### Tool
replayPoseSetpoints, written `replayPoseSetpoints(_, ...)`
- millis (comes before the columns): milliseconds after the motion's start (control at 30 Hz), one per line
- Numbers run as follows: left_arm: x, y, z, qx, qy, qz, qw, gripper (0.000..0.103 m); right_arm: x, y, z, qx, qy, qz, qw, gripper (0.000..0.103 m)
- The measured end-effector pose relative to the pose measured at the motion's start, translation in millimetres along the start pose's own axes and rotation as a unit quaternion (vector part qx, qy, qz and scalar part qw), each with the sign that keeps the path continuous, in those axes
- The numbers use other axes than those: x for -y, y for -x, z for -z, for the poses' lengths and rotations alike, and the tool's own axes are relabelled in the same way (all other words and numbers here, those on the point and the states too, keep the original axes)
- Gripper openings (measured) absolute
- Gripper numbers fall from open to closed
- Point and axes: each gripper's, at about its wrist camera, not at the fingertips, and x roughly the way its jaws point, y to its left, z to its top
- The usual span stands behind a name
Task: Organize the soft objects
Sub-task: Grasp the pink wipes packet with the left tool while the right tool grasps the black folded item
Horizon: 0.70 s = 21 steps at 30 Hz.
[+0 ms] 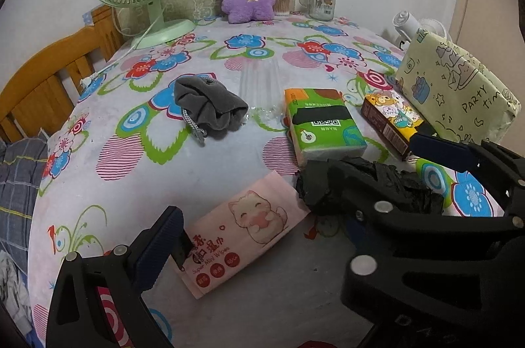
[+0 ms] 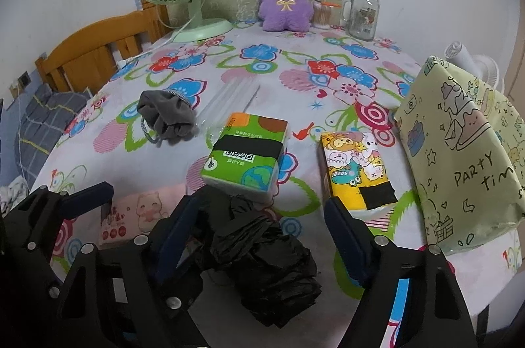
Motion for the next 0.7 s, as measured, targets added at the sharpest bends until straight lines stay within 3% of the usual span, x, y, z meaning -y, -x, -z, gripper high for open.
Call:
replayPoseSetpoints(400, 5.2, -5.3, 4.1, -0.005, -0.02, -0.015, 0.9997, 0.101, -9.6, -6.7, 3.4, -0.021, 0.016, -0.039, 0.999, 0.041)
replayPoseSetpoints(700, -6.9, -10.0, 2.4, -0.014, 0.008, -0.015, 0.9998, 0.099, -13.5, 6.2, -2.7, 0.006, 0.027, -0.025, 0.999, 0.035)
